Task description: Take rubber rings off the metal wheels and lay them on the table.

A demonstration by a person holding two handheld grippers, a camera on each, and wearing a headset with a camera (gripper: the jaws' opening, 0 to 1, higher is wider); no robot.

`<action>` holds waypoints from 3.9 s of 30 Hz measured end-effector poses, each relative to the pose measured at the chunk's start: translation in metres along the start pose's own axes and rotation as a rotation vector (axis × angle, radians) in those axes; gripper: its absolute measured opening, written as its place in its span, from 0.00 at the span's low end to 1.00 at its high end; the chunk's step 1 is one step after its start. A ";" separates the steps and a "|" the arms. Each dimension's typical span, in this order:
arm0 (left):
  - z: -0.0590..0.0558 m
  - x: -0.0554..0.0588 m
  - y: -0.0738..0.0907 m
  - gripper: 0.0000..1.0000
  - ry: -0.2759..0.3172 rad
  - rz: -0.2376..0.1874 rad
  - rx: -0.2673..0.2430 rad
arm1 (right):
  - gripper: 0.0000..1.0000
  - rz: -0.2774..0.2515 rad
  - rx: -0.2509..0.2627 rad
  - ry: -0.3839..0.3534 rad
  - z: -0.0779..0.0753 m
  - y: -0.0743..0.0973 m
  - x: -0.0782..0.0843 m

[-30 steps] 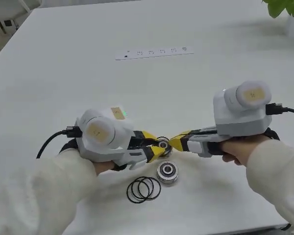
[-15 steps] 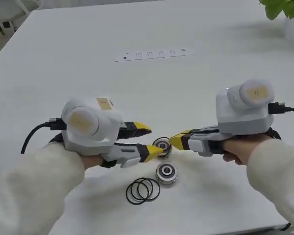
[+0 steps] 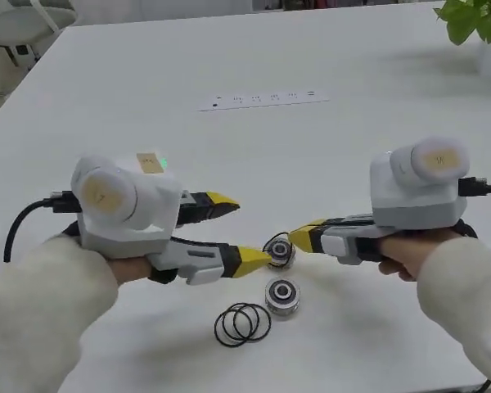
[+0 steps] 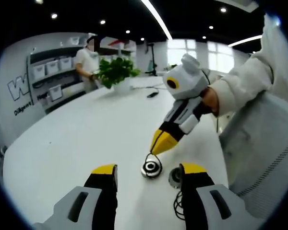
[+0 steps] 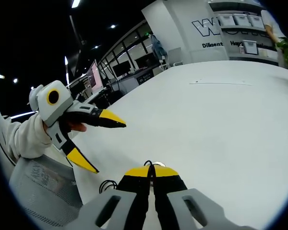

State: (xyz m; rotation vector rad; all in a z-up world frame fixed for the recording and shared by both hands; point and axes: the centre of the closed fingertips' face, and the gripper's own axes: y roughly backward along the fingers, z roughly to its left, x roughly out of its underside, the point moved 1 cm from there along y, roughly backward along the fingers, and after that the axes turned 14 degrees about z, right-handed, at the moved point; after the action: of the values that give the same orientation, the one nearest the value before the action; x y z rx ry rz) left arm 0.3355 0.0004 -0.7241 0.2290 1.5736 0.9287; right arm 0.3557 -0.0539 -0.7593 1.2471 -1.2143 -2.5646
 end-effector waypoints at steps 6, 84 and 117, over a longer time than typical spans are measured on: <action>0.004 0.003 0.017 0.62 0.016 -0.011 -0.026 | 0.00 -0.066 -0.007 -0.037 -0.002 0.014 -0.013; -0.045 0.074 0.049 0.98 0.050 0.102 0.086 | 0.00 0.336 -0.266 -0.036 0.077 -0.015 0.060; -0.052 0.078 0.046 0.96 0.045 0.126 0.109 | 0.04 0.413 -0.217 -0.078 0.065 -0.014 0.075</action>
State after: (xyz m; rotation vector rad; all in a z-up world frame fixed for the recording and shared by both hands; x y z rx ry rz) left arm 0.2530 0.0569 -0.7538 0.3897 1.6683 0.9515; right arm 0.2644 -0.0292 -0.7938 0.7664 -1.0383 -2.3742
